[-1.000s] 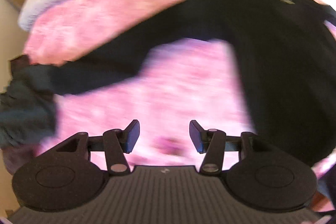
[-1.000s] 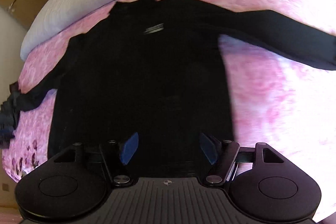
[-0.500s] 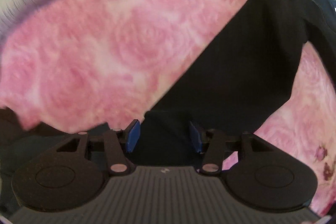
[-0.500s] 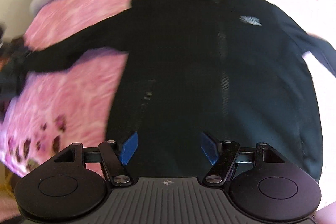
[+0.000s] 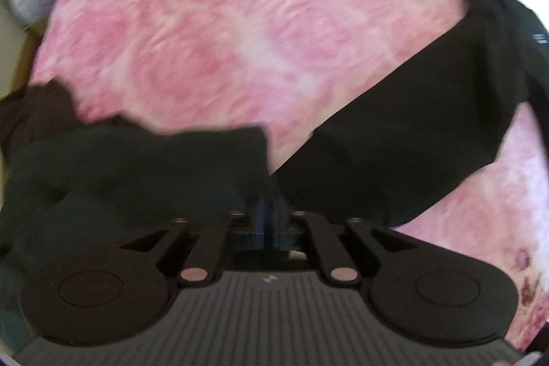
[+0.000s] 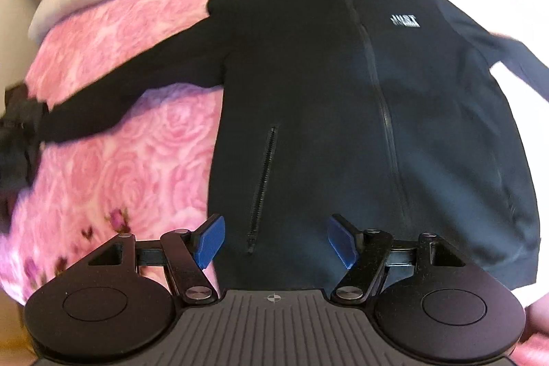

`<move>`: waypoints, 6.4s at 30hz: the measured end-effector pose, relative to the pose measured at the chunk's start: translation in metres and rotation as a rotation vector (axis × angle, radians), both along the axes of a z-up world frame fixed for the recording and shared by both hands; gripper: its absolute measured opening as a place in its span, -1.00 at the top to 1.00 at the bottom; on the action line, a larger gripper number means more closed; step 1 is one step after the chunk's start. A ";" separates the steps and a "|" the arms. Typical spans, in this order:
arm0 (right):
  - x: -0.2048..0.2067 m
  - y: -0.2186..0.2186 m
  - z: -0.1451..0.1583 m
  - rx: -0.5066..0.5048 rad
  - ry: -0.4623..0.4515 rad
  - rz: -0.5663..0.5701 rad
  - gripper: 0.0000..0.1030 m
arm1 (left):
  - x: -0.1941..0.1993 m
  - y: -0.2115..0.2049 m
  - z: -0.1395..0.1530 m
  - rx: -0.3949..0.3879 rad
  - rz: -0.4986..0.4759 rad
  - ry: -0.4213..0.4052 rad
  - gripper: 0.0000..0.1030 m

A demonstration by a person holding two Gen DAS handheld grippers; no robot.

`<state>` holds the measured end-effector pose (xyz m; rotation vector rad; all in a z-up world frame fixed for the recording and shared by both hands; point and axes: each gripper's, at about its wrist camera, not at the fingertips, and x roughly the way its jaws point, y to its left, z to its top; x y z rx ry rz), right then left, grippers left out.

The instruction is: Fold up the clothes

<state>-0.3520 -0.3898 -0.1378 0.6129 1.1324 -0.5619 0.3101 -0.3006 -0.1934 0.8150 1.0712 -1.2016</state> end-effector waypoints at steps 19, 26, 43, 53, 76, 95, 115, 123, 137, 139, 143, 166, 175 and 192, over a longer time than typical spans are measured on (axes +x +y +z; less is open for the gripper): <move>0.008 0.006 0.001 -0.015 0.021 -0.004 -0.37 | 0.010 -0.020 -0.003 0.106 -0.103 -0.036 0.82; 0.014 0.019 0.015 -0.044 -0.012 -0.010 -0.37 | 0.007 -0.015 0.021 0.078 -0.035 -0.083 0.60; -0.123 0.021 0.119 -0.404 -0.068 -0.510 -0.52 | -0.169 0.057 0.139 -0.088 -0.032 -0.017 -0.10; -0.181 0.088 0.163 -0.434 -0.079 -0.531 -0.65 | -0.284 0.080 0.198 -0.267 -0.199 -0.046 -0.33; -0.132 0.196 0.163 -0.388 -0.022 -0.368 -0.69 | -0.323 0.129 0.221 -0.287 -0.383 -0.179 -0.53; -0.116 0.194 0.158 -0.392 -0.032 -0.322 -0.69 | -0.304 0.136 0.224 -0.297 -0.295 -0.165 -0.53; -0.109 0.204 0.137 -0.344 0.011 -0.242 -0.69 | -0.290 0.169 0.214 -0.271 -0.187 -0.158 -0.53; -0.086 0.215 0.121 -0.330 0.010 -0.135 -0.69 | -0.270 0.200 0.201 -0.231 -0.096 -0.156 -0.53; 0.101 0.252 0.077 -0.427 -0.101 0.469 -0.68 | -0.170 0.164 0.146 -0.154 -0.231 -0.330 -0.53; 0.134 0.255 0.065 -0.440 -0.115 0.565 -0.59 | -0.154 0.150 0.135 -0.148 -0.290 -0.371 -0.53; 0.203 0.260 0.034 -0.451 -0.132 0.731 -0.06 | -0.119 0.121 0.119 -0.143 -0.338 -0.418 -0.53; 0.438 0.297 -0.154 -0.539 -0.113 1.150 0.78 | -0.019 0.123 0.072 -0.188 0.058 -0.303 -0.53; 0.393 0.198 -0.026 -0.436 -0.406 0.788 0.83 | -0.059 0.091 0.091 -0.253 -0.015 -0.241 -0.53; 0.084 -0.147 0.133 -0.513 -0.762 0.042 0.83 | -0.317 -0.087 0.116 -0.340 -0.295 -0.191 -0.53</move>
